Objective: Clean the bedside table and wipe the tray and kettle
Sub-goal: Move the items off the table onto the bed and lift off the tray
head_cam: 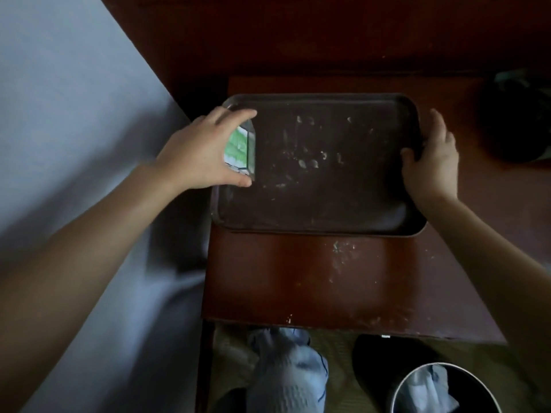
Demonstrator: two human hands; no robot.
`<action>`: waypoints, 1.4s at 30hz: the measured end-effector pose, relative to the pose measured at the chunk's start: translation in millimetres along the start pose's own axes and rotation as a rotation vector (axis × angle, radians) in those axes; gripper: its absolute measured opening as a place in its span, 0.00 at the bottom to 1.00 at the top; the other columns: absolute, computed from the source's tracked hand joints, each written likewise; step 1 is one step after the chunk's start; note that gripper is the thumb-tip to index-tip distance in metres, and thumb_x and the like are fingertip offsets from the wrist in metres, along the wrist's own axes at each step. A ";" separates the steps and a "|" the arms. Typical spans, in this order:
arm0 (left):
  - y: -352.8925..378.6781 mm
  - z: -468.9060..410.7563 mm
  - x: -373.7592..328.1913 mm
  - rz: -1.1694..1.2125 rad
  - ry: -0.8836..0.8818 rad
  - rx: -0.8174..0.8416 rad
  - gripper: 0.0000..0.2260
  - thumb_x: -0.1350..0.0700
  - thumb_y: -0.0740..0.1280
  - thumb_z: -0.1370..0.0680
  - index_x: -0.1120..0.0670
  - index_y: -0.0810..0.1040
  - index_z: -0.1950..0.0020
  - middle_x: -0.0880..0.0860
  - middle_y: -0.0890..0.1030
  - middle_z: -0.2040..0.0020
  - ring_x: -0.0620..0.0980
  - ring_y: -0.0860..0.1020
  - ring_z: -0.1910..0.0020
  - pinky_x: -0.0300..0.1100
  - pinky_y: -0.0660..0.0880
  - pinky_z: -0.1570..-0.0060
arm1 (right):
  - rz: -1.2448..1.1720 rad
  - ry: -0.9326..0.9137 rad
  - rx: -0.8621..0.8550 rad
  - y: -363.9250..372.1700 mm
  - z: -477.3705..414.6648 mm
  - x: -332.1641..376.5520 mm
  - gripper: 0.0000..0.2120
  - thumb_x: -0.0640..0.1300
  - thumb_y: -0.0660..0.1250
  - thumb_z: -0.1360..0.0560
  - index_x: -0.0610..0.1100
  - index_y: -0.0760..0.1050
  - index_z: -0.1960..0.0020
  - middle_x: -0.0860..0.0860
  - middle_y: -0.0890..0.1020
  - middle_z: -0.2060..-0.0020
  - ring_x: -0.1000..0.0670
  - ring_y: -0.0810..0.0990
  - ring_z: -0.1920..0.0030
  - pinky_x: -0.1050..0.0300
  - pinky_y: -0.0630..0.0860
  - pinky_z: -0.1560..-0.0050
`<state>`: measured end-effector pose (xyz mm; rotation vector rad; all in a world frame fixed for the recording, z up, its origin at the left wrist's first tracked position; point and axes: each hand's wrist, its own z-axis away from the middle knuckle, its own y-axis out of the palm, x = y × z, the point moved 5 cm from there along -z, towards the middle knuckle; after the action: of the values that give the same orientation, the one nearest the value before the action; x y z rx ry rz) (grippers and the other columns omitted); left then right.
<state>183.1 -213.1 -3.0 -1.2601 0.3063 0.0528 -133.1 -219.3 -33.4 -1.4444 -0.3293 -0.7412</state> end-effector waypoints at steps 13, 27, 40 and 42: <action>-33.8 54.7 -52.9 0.057 0.061 -0.060 0.47 0.44 0.79 0.39 0.42 0.58 0.26 0.49 0.67 0.31 0.53 0.71 0.36 0.54 0.74 0.46 | -0.440 0.213 -0.049 -42.0 43.0 -14.0 0.11 0.41 0.57 0.21 0.50 0.76 0.47 0.59 0.77 0.61 0.60 0.75 0.60 0.67 0.70 0.62; -39.1 197.7 -230.9 0.013 0.293 -0.016 0.46 0.43 0.77 0.37 0.42 0.54 0.25 0.47 0.65 0.30 0.50 0.70 0.36 0.47 0.71 0.51 | -0.628 0.139 -0.268 -204.4 220.7 -92.9 0.18 0.38 0.57 0.22 0.51 0.74 0.36 0.64 0.80 0.54 0.69 0.76 0.57 0.71 0.72 0.52; -8.4 229.2 -439.2 -0.121 0.590 0.059 0.47 0.40 0.75 0.37 0.43 0.52 0.24 0.47 0.64 0.29 0.50 0.68 0.33 0.46 0.69 0.51 | -0.731 0.282 -0.497 -346.1 331.1 -239.4 0.16 0.38 0.57 0.21 0.54 0.75 0.41 0.66 0.81 0.61 0.67 0.79 0.62 0.72 0.74 0.60; 3.6 232.4 -481.2 -0.144 0.620 0.060 0.47 0.40 0.75 0.37 0.43 0.52 0.24 0.47 0.63 0.28 0.50 0.67 0.32 0.46 0.69 0.50 | -0.750 0.319 -0.537 -368.8 347.8 -277.5 0.16 0.38 0.57 0.21 0.49 0.76 0.37 0.63 0.81 0.57 0.66 0.79 0.60 0.71 0.74 0.59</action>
<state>-232.6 68.6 179.8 -1.2128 0.7423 -0.4754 -493.8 203.7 124.7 -1.6654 -0.4493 -1.7509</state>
